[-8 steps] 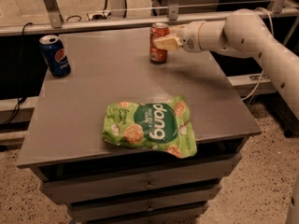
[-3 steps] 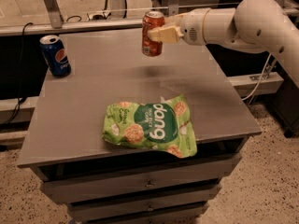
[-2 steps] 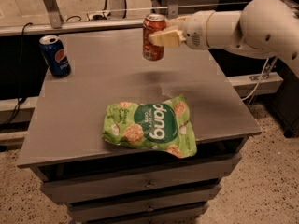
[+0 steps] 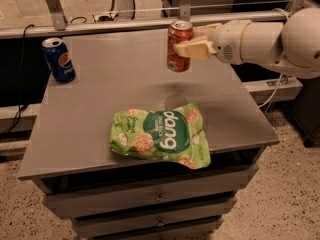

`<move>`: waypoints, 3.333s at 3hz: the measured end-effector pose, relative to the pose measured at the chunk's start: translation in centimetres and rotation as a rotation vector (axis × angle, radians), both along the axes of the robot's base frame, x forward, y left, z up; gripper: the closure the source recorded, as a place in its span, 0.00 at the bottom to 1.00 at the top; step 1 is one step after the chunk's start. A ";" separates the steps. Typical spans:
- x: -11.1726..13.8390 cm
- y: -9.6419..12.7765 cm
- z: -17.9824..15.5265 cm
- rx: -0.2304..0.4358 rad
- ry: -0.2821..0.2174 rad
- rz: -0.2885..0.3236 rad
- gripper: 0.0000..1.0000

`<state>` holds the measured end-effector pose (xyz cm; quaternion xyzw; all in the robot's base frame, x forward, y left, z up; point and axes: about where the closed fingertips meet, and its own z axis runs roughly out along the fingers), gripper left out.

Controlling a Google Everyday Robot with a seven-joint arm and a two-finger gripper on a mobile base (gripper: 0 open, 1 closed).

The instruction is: Move coke can near green rice chip bag

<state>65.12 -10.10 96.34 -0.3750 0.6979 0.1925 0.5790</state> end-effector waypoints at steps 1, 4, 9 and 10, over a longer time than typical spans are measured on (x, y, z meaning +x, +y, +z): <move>-1.5 -1.5 -1.2 -0.005 0.012 -0.003 1.00; -4.5 -2.2 -6.2 0.004 0.136 0.091 0.67; -9.1 -5.7 0.1 0.003 0.152 0.187 0.00; -9.9 -6.8 3.4 -0.011 0.109 0.214 0.00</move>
Offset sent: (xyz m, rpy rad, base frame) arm -0.0470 -0.0452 -0.0555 -0.0299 0.0942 0.0183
